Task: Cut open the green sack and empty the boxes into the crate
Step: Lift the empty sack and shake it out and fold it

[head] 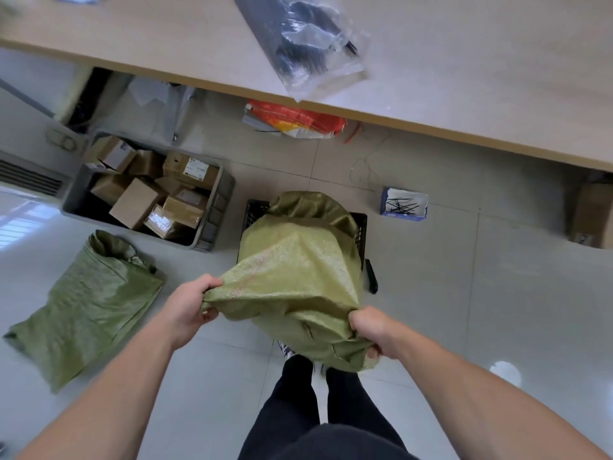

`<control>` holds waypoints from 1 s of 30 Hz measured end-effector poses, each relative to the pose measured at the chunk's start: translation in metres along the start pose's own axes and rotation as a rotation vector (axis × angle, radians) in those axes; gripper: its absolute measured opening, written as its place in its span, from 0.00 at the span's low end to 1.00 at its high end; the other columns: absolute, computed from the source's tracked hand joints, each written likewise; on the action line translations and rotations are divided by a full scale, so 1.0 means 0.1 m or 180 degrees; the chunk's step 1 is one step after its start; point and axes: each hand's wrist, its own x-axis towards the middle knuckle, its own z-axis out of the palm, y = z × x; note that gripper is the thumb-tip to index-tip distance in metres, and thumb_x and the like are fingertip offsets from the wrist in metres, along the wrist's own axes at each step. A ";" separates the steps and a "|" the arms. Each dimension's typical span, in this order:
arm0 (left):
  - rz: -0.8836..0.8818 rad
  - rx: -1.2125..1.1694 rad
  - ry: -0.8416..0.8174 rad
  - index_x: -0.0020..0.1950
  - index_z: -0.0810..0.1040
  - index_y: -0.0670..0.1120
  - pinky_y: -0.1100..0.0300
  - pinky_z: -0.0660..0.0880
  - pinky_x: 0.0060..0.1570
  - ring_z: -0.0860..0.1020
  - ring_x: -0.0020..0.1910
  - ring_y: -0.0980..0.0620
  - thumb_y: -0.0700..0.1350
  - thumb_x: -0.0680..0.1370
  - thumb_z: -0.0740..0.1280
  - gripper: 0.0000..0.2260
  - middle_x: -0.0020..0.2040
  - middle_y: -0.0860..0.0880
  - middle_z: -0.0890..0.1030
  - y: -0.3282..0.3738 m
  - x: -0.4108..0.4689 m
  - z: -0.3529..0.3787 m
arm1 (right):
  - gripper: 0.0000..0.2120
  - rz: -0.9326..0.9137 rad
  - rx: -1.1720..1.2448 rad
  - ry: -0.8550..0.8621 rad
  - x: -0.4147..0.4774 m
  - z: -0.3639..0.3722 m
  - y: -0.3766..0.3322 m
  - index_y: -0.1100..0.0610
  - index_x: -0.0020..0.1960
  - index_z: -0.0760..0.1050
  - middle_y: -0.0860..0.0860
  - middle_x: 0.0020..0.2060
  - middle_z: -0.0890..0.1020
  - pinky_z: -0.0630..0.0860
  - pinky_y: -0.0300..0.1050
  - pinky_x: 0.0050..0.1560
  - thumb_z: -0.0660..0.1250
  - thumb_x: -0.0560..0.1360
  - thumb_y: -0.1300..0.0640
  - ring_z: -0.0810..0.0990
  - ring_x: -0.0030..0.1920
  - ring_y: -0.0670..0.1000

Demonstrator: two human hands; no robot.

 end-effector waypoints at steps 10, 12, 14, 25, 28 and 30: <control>0.0416 -0.0385 0.0159 0.39 0.77 0.43 0.57 0.68 0.39 0.74 0.36 0.51 0.40 0.77 0.61 0.09 0.39 0.45 0.78 0.12 -0.51 0.05 | 0.09 -0.0523 -0.0082 0.0065 -0.43 -0.08 -0.05 0.55 0.46 0.65 0.50 0.32 0.63 0.55 0.38 0.27 0.53 0.68 0.64 0.60 0.28 0.50; 0.0490 -0.0476 0.0128 0.42 0.78 0.43 0.57 0.68 0.38 0.74 0.36 0.51 0.40 0.77 0.61 0.08 0.40 0.45 0.79 0.19 -0.57 0.11 | 0.08 -0.0698 0.0004 0.0206 -0.53 -0.12 -0.15 0.53 0.43 0.64 0.50 0.31 0.62 0.54 0.39 0.29 0.54 0.67 0.63 0.59 0.29 0.50; 0.0357 -0.0407 0.0249 0.42 0.78 0.44 0.59 0.67 0.35 0.73 0.35 0.51 0.41 0.75 0.63 0.05 0.38 0.46 0.78 0.20 -0.60 0.16 | 0.07 -0.0692 0.0030 0.0476 -0.56 -0.18 -0.21 0.54 0.43 0.66 0.51 0.32 0.64 0.56 0.40 0.29 0.55 0.66 0.61 0.62 0.31 0.52; 0.0415 0.0213 0.0703 0.39 0.76 0.46 0.59 0.65 0.32 0.67 0.32 0.51 0.47 0.74 0.66 0.06 0.36 0.48 0.73 0.26 -0.67 0.33 | 0.04 -0.1311 -0.0317 0.1473 -0.59 -0.28 -0.25 0.56 0.41 0.71 0.53 0.38 0.77 0.70 0.46 0.37 0.60 0.74 0.60 0.75 0.41 0.55; 0.0309 -0.0005 0.0815 0.42 0.77 0.47 0.59 0.67 0.33 0.67 0.32 0.51 0.51 0.74 0.68 0.08 0.37 0.48 0.72 0.25 -0.73 0.27 | 0.04 -0.1457 0.0018 0.1602 -0.63 -0.22 -0.23 0.55 0.43 0.72 0.51 0.38 0.78 0.69 0.47 0.39 0.60 0.74 0.62 0.75 0.39 0.53; 0.0246 0.0024 0.0723 0.43 0.77 0.48 0.57 0.69 0.38 0.67 0.33 0.51 0.55 0.73 0.70 0.11 0.37 0.49 0.72 0.22 -0.78 0.24 | 0.07 -0.1530 0.0179 0.1570 -0.62 -0.19 -0.18 0.55 0.46 0.74 0.53 0.40 0.79 0.74 0.51 0.45 0.59 0.73 0.64 0.77 0.44 0.58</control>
